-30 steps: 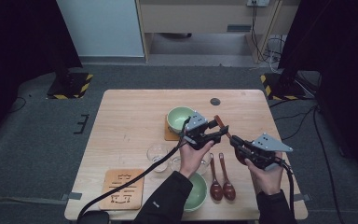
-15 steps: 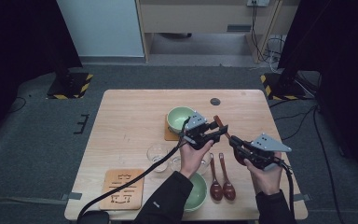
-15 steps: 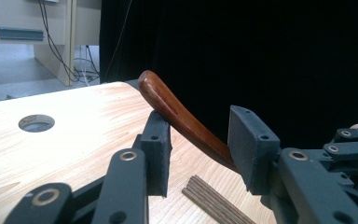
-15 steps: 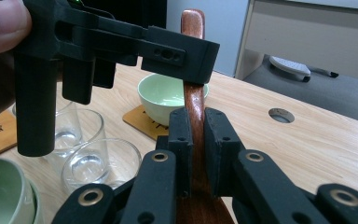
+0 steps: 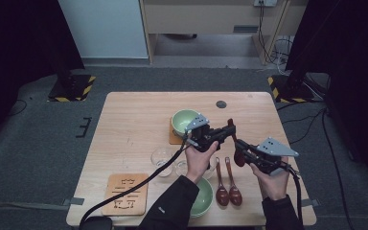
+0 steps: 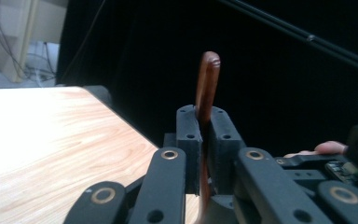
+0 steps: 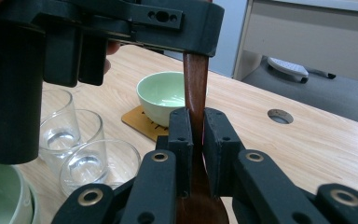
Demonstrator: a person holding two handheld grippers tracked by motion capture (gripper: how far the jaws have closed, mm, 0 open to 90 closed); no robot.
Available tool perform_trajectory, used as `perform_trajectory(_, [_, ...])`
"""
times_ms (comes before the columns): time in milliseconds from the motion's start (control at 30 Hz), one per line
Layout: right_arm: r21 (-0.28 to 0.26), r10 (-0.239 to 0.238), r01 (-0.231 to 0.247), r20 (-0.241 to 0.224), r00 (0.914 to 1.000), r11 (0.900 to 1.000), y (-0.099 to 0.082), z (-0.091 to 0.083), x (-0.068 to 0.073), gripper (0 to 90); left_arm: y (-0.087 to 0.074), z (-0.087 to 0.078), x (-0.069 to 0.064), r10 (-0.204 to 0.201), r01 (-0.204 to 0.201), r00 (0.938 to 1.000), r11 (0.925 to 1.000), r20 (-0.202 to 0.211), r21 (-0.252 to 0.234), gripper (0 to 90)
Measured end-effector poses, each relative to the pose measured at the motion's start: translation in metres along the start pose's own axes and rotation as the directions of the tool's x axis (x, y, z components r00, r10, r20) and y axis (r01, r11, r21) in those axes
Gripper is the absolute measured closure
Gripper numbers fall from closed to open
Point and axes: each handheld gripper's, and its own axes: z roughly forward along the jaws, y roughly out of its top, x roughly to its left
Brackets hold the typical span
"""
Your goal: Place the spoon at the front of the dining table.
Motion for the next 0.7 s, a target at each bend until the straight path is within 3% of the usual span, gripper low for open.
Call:
perform_trajectory(333, [0.003, 0.005, -0.005, -0.012, 0.9999, 1.0000, -0.001, 0.002, 0.000, 80.9, 0.000, -0.002, -0.002, 0.042, -0.042, 0.9991, 0.9991, -0.006, 0.006, 84.4])
perform_trajectory(567, [-0.006, 0.032, -0.032, -0.026, 0.9991, 0.9995, -0.002, 0.002, -0.002, 72.2, 0.006, -0.005, -0.001, 0.083, -0.082, 0.9958, 0.9966, -0.040, 0.006, 84.3])
perform_trajectory(700, [-0.013, 0.061, -0.061, -0.010, 0.9981, 0.9981, -0.003, 0.000, -0.007, 65.3, 0.010, -0.008, 0.000, 0.101, -0.101, 0.9935, 0.9949, -0.052, 0.002, 84.3])
